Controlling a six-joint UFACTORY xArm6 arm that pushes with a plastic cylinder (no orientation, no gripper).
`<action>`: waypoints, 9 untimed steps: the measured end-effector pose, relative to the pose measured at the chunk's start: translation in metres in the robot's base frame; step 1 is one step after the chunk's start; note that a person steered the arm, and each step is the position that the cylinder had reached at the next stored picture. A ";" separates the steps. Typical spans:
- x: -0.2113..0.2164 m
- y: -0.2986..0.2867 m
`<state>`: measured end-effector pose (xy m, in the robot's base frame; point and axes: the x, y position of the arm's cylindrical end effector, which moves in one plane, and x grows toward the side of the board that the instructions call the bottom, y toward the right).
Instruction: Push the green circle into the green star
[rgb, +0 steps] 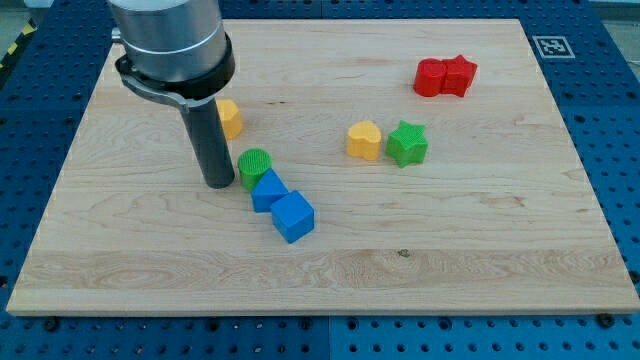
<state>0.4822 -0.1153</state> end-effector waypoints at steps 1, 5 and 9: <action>0.000 0.008; -0.031 0.058; -0.026 0.130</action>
<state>0.4559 0.0144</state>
